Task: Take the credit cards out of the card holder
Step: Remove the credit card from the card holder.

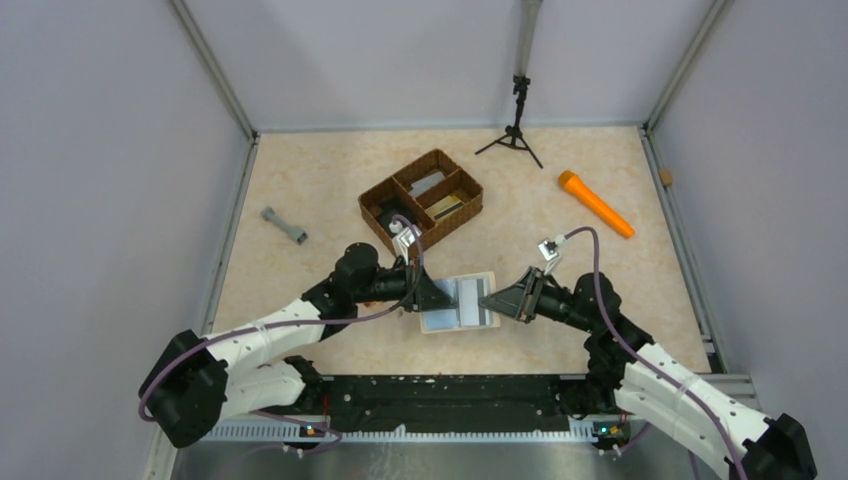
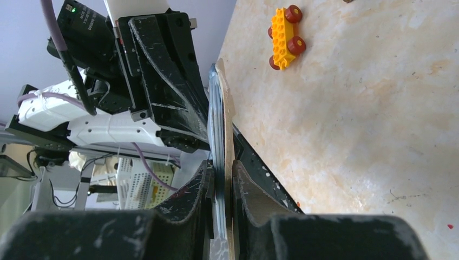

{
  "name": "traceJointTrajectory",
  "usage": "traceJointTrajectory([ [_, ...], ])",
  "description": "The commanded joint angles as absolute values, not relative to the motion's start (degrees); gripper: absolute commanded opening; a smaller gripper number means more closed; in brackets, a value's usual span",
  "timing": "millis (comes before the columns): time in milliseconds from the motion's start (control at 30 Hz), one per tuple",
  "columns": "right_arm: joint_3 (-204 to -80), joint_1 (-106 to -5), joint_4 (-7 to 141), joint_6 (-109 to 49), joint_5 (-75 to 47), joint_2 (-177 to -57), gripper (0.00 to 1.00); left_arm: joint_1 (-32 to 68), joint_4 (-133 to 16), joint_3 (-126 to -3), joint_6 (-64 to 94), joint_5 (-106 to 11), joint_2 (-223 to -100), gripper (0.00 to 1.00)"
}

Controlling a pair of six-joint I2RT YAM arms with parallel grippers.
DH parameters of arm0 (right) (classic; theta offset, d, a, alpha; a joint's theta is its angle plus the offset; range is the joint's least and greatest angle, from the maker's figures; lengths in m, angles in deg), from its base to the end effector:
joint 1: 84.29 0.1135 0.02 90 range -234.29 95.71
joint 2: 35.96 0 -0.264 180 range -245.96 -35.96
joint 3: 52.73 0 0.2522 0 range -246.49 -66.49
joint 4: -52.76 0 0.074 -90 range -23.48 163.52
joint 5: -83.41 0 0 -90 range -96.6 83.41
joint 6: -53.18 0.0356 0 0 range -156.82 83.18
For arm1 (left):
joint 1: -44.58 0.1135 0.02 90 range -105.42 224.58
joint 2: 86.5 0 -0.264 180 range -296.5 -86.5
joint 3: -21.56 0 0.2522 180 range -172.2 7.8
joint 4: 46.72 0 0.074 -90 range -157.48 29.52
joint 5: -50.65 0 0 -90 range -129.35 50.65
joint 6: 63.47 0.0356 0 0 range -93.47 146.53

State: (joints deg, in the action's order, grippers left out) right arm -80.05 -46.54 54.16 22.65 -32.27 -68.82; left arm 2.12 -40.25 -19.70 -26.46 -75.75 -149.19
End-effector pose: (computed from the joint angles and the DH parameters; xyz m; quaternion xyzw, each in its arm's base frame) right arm 0.1128 0.1068 0.2196 -0.0072 0.7446 0.5950 0.3026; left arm 0.1575 -0.1728 0.2294 0.1203 0.7677 -0.5947 0.2059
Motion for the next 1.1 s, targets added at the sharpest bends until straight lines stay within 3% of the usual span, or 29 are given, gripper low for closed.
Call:
traceJointTrajectory([
  [0, -79.6, -45.9, 48.9, 25.0, -32.8, -68.3, 0.01, 2.2, -36.5, -18.7, -27.5, -76.6, -148.6, 0.12],
  [100, -78.6, -45.9, 44.7, 26.4, -34.1, -70.3, 0.00, 2.1, -29.3, -17.4, -31.2, -79.1, -150.8, 0.28],
  [233, -77.9, -45.9, 40.4, 27.6, -36.1, -73.2, 0.01, 1.2, -26.6, -18.1, -32.3, -80.0, -153.8, 0.35],
  [367, -78.1, -45.9, 38.8, 27.8, -36.9, -74.9, 0.00, 0.5, -26.0, -19.2, -32.3, -80.2, -155.6, 0.29],
  [500, -79.5, -45.9, 42.7, 25.2, -36.5, -75.3, 0.00, 0.4, -25.7, -19.9, -32.6, -80.4, -156.6, 0.10],
  [633, -79.7, -45.9, 44.8, 23.1, -36.0, -75.5, 0.00, 0.5, -22.7, -19.6, -34.2, -81.0, -157.6, 0.07],
  [933, -80.3, -45.9, 50.0, 18.5, -35.2, -74.7, 0.00, 1.0, -19.6, -18.4, -35.9, -78.5, -157.4, 0.13],
  [1067, -81.8, -45.9, 55.3, 14.6, -34.2, -72.4, 0.00, 1.2, -19.3, -18.8, -36.5, -79.4, -158.5, 0.27],
])
